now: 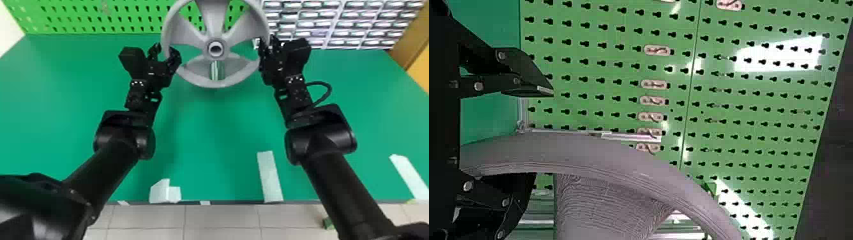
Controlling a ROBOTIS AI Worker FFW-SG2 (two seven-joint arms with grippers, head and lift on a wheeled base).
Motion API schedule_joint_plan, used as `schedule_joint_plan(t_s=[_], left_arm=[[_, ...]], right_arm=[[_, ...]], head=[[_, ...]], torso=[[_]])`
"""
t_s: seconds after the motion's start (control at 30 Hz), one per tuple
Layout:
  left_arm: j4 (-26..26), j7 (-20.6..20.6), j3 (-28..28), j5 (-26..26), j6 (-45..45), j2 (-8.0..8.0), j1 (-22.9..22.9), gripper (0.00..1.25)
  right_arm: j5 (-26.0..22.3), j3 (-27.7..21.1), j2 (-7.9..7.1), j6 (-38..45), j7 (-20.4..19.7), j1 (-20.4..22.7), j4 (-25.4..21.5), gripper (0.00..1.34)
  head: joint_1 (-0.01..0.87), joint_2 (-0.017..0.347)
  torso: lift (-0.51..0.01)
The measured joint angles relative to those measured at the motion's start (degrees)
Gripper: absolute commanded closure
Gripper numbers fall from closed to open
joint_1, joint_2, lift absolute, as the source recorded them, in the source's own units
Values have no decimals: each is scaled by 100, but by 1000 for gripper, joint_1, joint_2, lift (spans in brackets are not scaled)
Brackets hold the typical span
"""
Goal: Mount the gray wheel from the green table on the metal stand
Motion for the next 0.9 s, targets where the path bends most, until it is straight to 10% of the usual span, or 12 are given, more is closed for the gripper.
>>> schedule_joint_plan(t_s=[0.9], left_arm=[[307, 1, 169, -174, 130, -48, -270, 785]], right_arm=[[90, 201, 0, -33, -182, -387, 618, 1095]], head=[[867, 52]], torso=[[-100]])
